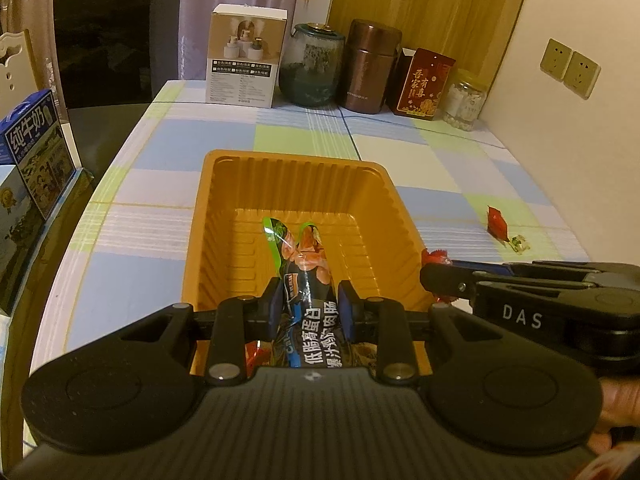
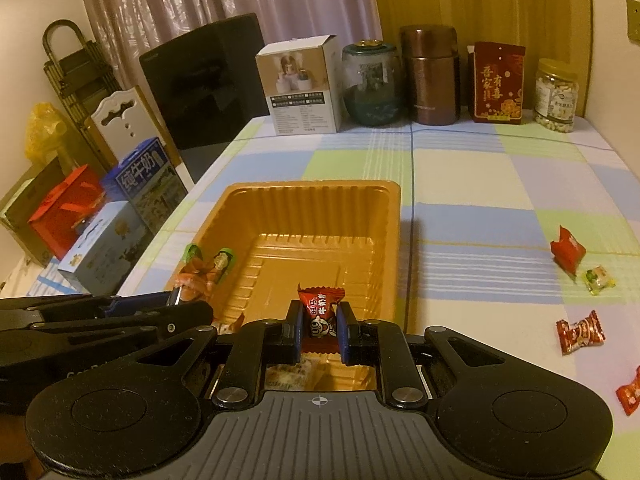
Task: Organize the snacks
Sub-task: 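Lower the snack bar into the tray and open the left tool, then lower the red candy into the tray and open the right tool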
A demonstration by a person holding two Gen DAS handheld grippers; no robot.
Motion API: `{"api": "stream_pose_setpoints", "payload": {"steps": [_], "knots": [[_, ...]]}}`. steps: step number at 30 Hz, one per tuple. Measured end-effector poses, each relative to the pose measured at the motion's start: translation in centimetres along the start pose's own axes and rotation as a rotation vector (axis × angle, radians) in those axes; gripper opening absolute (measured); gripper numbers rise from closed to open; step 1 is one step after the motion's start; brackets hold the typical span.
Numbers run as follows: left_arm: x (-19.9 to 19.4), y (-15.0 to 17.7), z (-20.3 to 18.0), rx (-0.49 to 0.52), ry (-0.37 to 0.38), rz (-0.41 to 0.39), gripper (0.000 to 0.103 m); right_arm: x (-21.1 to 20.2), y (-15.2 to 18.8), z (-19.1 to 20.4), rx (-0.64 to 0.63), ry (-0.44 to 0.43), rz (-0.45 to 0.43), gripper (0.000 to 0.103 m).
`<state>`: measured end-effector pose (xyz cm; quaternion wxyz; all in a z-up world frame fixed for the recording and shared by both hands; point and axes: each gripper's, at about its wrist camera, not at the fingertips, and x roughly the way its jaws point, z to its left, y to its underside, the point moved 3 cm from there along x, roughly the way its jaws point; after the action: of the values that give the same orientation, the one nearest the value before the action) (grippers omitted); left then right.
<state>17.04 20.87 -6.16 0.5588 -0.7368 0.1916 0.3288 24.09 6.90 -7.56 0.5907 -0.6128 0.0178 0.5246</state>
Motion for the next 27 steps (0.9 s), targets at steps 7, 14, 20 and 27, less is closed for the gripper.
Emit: {"api": "stream_pose_setpoints", "payload": {"steps": [7, 14, 20, 27], "knots": [[1.3, -0.3, -0.2, 0.011, -0.004, 0.013, 0.027, 0.7, -0.4, -0.5, 0.026, -0.003, 0.004, 0.018], [0.9, 0.0, 0.7, -0.018, -0.028, 0.000, 0.029, 0.5, 0.0, -1.0, 0.050, -0.003, 0.008, 0.017], [-0.2, 0.5, 1.0, -0.028, -0.040, -0.003, 0.029, 0.0, 0.2, -0.9, 0.058, -0.003, 0.010, 0.018], [-1.1, 0.8, 1.0, -0.037, -0.040, -0.006, 0.029, -0.7, 0.1, -0.2, 0.053, -0.010, 0.004, 0.018]]}}
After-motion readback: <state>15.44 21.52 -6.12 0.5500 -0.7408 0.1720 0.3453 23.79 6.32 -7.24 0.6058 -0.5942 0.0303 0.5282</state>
